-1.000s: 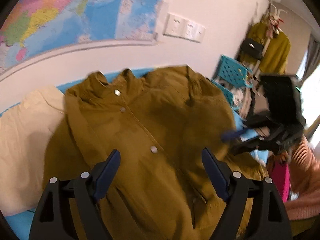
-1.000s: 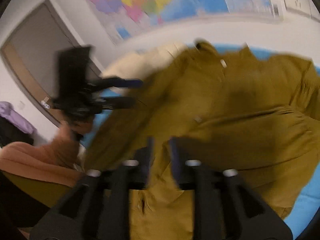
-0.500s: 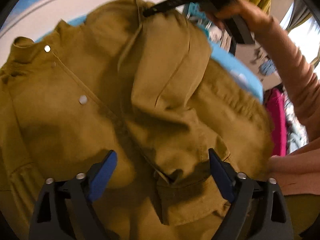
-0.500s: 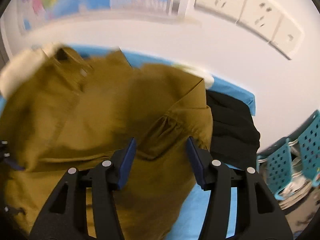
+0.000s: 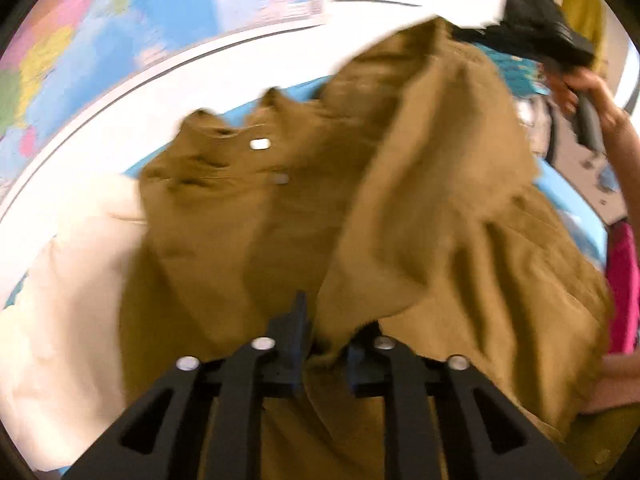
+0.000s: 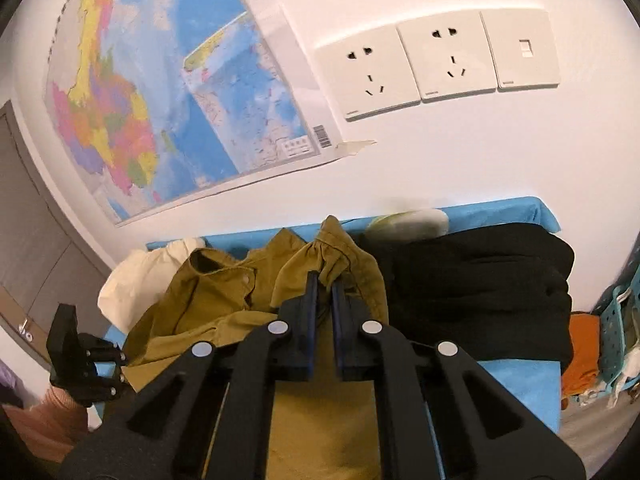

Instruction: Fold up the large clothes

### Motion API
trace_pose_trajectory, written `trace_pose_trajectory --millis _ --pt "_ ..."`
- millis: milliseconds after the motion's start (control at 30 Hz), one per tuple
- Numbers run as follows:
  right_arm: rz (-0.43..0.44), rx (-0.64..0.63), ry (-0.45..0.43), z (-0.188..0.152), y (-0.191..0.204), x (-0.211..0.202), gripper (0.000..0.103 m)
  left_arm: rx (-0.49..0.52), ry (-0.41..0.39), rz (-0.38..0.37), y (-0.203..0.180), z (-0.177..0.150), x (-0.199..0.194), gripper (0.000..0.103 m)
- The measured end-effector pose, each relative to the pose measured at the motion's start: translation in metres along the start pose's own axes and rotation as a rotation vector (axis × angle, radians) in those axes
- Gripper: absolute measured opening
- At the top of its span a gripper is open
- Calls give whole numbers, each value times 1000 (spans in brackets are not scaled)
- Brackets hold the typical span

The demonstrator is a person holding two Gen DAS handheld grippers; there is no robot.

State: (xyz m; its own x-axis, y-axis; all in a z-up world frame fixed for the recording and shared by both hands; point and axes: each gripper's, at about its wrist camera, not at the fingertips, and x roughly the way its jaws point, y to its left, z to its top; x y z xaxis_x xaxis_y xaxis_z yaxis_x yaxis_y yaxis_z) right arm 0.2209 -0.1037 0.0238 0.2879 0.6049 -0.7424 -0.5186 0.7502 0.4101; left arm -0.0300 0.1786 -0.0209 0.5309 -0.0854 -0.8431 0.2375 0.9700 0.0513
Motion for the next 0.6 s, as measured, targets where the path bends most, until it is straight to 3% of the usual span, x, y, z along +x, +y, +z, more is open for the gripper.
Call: trace_pose_trajectory --millis 33,100,200,267,300,333,400,500,600 --pt "-17 10 22 -2 -2 11 7 -10 11 25 5 3 7 29" --pt "-66 36 68 -7 -8 44 10 -26 33 95 14 8 23 33" --pt "-115 99 114 -29 -24 65 14 -51 56 128 22 13 37 47" --pt "-130 98 109 -33 -23 64 18 -42 47 138 20 12 35 64" --pt "-152 73 103 -32 -18 60 26 -41 19 128 20 11 27 69" --pt "-182 38 86 -32 -9 52 41 -47 -6 114 21 9 19 75" --pt "-216 -25 23 -33 8 33 58 -61 -54 92 25 1 -1 77" --pt "-182 -119 -39 -40 43 12 58 -80 -78 85 19 -8 -17 83" --pt "-109 -217 -33 -53 77 7 58 -70 -50 84 6 -27 -23 87"
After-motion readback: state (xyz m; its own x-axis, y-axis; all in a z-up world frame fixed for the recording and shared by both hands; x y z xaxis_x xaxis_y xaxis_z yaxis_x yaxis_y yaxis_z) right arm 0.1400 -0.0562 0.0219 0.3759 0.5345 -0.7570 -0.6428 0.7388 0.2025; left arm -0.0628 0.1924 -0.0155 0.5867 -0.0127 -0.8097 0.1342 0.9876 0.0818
